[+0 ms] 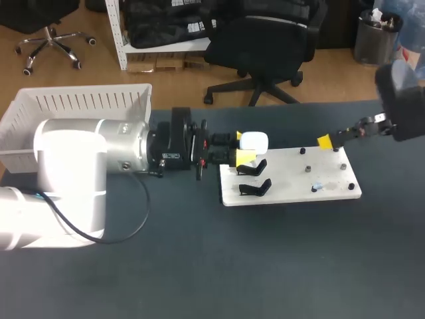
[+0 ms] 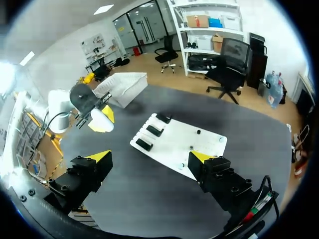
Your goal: Pick up each earbud case from the left stands, insert the matching earbuds, close the lid, and place the case in the box.
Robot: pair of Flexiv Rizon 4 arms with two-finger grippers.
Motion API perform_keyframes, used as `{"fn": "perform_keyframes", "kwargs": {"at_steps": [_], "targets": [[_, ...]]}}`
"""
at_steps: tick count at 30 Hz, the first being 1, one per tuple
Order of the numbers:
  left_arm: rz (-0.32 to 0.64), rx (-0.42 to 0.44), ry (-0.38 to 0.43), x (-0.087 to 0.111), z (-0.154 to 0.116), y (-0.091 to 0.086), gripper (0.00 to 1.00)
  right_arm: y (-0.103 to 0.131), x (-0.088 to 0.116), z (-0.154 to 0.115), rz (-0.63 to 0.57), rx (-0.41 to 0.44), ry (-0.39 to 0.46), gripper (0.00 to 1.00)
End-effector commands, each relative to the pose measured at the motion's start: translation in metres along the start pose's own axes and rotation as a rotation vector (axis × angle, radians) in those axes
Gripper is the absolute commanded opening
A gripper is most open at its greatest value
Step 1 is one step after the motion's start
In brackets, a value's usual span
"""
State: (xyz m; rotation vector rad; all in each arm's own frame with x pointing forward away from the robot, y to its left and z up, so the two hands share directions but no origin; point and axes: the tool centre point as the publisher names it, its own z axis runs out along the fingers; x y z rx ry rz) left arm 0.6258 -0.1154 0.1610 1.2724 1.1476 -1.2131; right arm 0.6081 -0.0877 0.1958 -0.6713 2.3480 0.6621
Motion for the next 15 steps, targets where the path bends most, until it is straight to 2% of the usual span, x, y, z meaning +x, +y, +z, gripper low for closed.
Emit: {"fn": "perform_keyframes", "kwargs": {"at_steps": [1, 7, 15], "targets": [[-0.007, 0.005, -0.005, 0.005, 0.001, 0.005, 0.00, 0.013, -0.005, 0.003, -0.004, 0.037, 0.035, 1.00], [-0.023, -0.002, 0.004, 0.009, 0.000, 0.008, 0.00, 0.027, -0.006, 0.014, -0.021, 0.025, 0.071, 1.00], [-0.015, -0.030, -0.004, 0.010, -0.002, 0.012, 0.00, 0.044, -0.012, 0.027, -0.025, 0.001, 0.068, 1.00]]}}
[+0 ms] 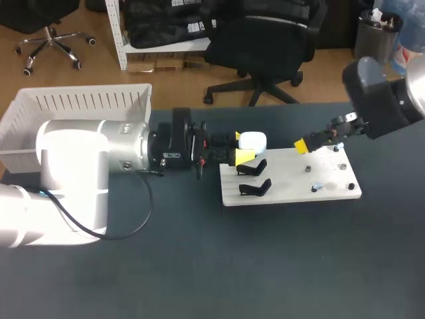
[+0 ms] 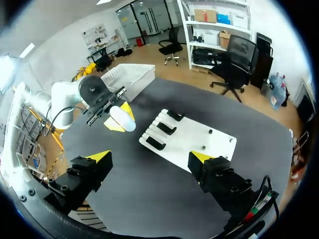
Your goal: Pick up each earbud case from the left stands, insert the matching earbuds, close the lid, and place the case in the box.
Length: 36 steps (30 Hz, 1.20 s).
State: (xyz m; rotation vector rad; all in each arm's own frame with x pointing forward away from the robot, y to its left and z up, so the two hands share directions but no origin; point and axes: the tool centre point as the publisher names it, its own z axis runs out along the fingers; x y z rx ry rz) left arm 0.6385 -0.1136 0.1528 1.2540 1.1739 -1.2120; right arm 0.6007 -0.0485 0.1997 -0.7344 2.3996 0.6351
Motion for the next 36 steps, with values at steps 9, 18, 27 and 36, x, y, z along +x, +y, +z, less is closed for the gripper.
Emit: {"fn": "perform_keyframes", "kwargs": {"at_steps": [9, 18, 27, 36], "targets": [[0.004, -0.012, -0.009, 0.001, 0.001, -0.001, 0.00, 0.029, -0.014, 0.031, -0.005, -0.046, 0.011, 1.00], [0.004, -0.012, -0.009, 0.001, 0.001, -0.001, 0.00, 0.035, -0.020, 0.054, 0.001, -0.073, 0.034, 1.00], [0.004, -0.012, -0.009, 0.001, 0.001, -0.001, 0.00, 0.030, -0.023, 0.065, 0.019, -0.074, 0.040, 1.00], [0.004, -0.012, -0.009, 0.001, 0.001, -0.001, 0.00, 0.022, -0.022, 0.072, 0.039, -0.065, 0.042, 1.00]]}}
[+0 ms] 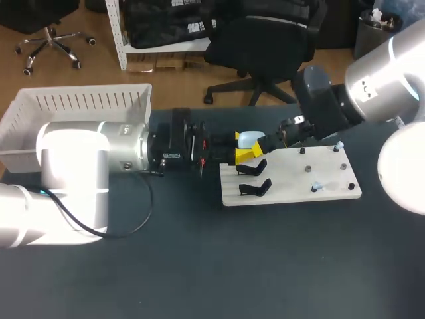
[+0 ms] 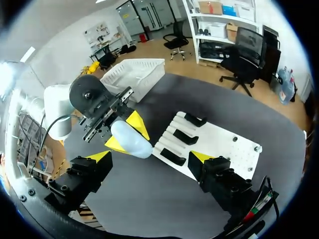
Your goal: Pick up each earbud case from the left stands, insert the matching earbuds, close the lid, and place the case in the box.
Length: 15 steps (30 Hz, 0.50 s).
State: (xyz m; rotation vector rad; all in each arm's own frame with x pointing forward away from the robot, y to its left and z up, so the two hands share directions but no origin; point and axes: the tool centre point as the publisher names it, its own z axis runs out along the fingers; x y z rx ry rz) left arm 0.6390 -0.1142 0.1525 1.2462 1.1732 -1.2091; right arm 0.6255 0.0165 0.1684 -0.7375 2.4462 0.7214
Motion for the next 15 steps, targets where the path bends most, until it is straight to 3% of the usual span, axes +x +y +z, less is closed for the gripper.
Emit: {"fn": "perform_keyframes", "kwargs": {"at_steps": [1, 15], "targets": [[0.003, -0.006, -0.005, 0.0010, 0.0002, -0.0011, 0.00, -0.0031, -0.0013, 0.0031, 0.002, 0.000, 0.000, 1.00], [0.003, -0.006, -0.005, 0.0010, 0.0002, -0.0011, 0.00, -0.0085, -0.0073, 0.0056, 0.003, 0.007, -0.002, 1.00]]}}
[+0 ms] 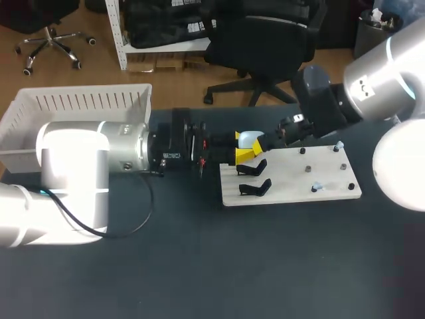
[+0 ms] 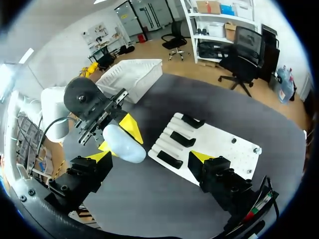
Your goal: Pick up each earbud case from the left stands, insert the matching earbuds, close the lid, and place the case in the box.
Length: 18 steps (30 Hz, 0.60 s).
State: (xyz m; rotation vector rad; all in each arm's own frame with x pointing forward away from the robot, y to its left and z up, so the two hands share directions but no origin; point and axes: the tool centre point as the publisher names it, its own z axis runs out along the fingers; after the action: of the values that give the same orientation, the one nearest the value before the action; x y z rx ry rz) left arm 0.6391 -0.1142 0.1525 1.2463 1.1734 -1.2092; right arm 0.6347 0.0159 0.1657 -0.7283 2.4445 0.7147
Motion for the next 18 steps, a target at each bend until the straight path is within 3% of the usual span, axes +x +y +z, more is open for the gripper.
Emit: {"fn": "perform_keyframes", "kwargs": {"at_steps": [1, 18], "targets": [[0.004, -0.006, -0.005, 0.001, 0.000, -0.001, 0.00, -0.002, -0.003, 0.002, -0.001, 0.001, 0.003, 1.00], [0.004, -0.006, -0.005, 0.001, 0.000, -0.001, 0.00, -0.005, -0.017, -0.009, -0.005, 0.017, -0.034, 1.00]]}}
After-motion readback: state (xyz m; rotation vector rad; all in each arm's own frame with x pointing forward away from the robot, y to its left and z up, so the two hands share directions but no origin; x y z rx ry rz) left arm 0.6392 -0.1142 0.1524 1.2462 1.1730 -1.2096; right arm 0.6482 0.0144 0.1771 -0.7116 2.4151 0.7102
